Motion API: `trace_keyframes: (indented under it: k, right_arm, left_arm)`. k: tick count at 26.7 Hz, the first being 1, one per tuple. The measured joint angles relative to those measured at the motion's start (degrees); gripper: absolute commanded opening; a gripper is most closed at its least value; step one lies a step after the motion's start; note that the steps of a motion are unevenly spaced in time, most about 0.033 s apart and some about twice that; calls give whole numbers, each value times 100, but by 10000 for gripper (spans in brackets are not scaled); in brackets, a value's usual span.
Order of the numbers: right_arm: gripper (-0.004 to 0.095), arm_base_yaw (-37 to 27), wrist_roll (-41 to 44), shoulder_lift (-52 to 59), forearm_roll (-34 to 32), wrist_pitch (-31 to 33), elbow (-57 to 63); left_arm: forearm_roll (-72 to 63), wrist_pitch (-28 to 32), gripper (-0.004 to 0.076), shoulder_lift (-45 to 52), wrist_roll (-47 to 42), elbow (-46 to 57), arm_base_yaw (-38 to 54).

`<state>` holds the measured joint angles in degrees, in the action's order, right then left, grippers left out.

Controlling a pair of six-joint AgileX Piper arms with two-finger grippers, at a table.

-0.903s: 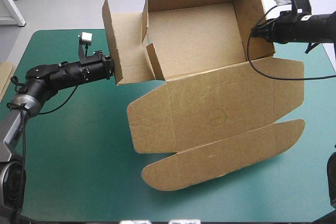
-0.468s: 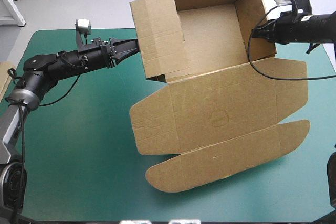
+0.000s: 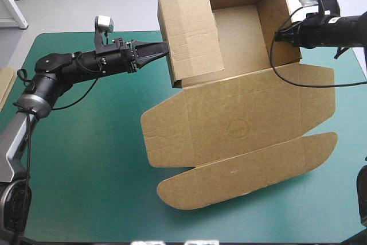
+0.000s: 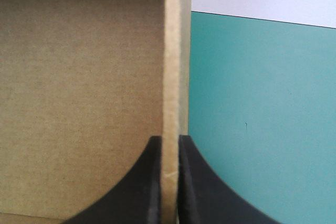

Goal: Fold the box

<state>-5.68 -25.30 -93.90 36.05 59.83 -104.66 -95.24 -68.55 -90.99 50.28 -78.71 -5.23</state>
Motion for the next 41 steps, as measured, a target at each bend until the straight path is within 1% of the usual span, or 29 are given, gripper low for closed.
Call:
trace_keyframes:
  k: [10,13,17,24,29,33,34,38,40,41]
  right_arm:
    - [-5,0,109,-72,-54,-6,0]
    - [-4,0,215,-77,-101,-11,0]
    - [0,0,329,-77,-200,-17,0]
    - [0,250,603,-79,-488,-126,0]
    - [0,425,791,-83,-605,-221,0]
    - [0,775,1297,-83,-1236,-236,0]
    - [0,904,1470,-96,-1390,-224,0]
    - [0,1106,1762,-204,-1593,-207,0]
    - [0,1374,2052,-347,-1869,-218,0]
    - [0,1453,2143,-396,-1905,-226,0]
  left_arm:
    - [-6,-5,491,0,-152,-165,-6]
    - [169,-5,499,0,-254,-269,-6]
    - [934,34,501,0,-552,-680,-69]
    - [2718,542,501,-7,-1350,-1628,-491]
    - [3291,681,501,-7,-1707,-1817,-603]
    - [3931,716,501,-32,-2118,-1906,-620]
    - [4245,775,501,-39,-2338,-1964,-620]
    - [4778,923,501,-39,-2758,-2019,-620]
    - [5223,960,501,-45,-3044,-2030,-626]
    - [5407,960,501,-57,-3153,-2030,-641]
